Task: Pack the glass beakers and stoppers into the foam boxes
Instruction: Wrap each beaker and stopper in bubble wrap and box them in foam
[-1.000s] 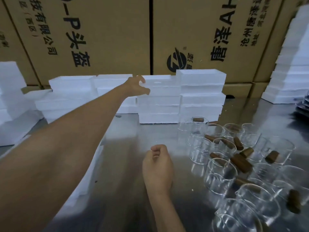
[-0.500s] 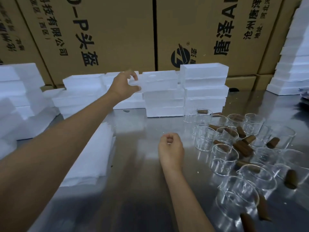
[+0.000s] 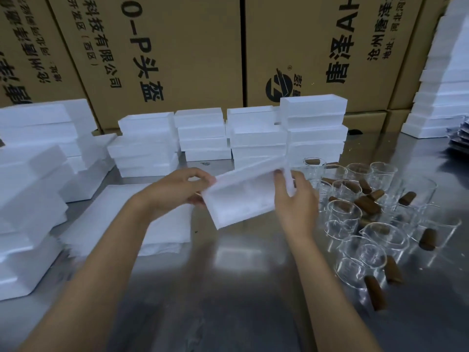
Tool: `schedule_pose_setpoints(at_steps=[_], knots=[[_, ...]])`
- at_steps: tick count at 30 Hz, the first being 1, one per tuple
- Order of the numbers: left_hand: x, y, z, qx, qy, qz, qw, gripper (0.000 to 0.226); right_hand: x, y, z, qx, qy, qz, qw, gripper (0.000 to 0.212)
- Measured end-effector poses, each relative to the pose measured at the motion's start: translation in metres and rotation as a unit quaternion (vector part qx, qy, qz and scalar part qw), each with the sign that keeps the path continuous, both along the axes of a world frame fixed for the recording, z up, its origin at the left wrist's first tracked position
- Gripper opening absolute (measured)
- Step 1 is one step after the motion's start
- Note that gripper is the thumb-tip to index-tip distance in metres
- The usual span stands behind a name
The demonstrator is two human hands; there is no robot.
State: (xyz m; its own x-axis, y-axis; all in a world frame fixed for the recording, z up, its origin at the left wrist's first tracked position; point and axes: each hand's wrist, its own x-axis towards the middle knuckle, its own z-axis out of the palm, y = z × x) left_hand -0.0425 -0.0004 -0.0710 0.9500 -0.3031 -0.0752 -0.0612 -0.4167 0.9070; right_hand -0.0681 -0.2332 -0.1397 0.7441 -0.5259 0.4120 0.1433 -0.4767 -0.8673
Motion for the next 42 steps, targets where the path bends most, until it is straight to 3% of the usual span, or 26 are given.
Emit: schedule_pose_setpoints(at_steps=[3,7,13,15,18,22,25,28,31,34,38,42], knots=[[-0.01,-0.014,-0.022,-0.098,0.01,0.095,0.991,0.04,-0.004,-0.011,0.0,-0.079,0.116,-0.056,0.989,0.042],[-0.013,-0.033,-0.058,-0.025,-0.018,0.159,0.987,0.033,-0.006,-0.012,-0.002,-0.114,0.216,-0.048,0.968,0.045],[-0.01,-0.047,-0.075,0.109,-0.113,0.208,0.965,0.04,-0.006,-0.015,0.002,-0.176,0.084,-0.123,0.973,0.053],[-0.016,-0.049,-0.074,0.109,-0.149,0.212,0.96,0.044,-0.004,-0.023,0.001,-0.185,0.119,-0.095,0.971,0.059],[-0.028,-0.057,-0.067,0.08,-0.268,0.184,0.942,0.042,0.0,-0.027,-0.004,-0.211,0.191,-0.053,0.957,0.059],[-0.031,-0.045,-0.055,0.14,-0.36,0.234,0.892,0.043,0.002,-0.026,-0.003,-0.224,0.165,-0.029,0.96,0.049],[-0.027,-0.018,-0.053,0.236,-0.328,0.31,0.86,0.041,0.001,-0.021,-0.004,-0.185,0.124,0.036,0.974,0.044],[-0.021,0.01,-0.055,0.262,-0.241,0.347,0.868,0.033,0.002,-0.016,-0.003,-0.154,0.089,0.055,0.983,0.047],[-0.018,0.026,-0.057,0.296,-0.164,0.327,0.882,0.028,0.004,-0.02,-0.006,-0.165,0.134,0.037,0.976,0.052],[-0.017,0.027,-0.06,0.307,-0.163,0.322,0.881,0.012,0.008,-0.025,-0.011,-0.14,0.196,0.017,0.97,0.045],[-0.017,0.026,-0.059,0.262,-0.192,0.332,0.886,0.021,0.01,-0.03,-0.014,-0.079,0.225,0.009,0.971,0.021],[-0.017,0.023,-0.05,0.127,-0.209,0.322,0.914,0.022,0.01,-0.03,-0.011,-0.1,0.246,0.028,0.964,0.022]])
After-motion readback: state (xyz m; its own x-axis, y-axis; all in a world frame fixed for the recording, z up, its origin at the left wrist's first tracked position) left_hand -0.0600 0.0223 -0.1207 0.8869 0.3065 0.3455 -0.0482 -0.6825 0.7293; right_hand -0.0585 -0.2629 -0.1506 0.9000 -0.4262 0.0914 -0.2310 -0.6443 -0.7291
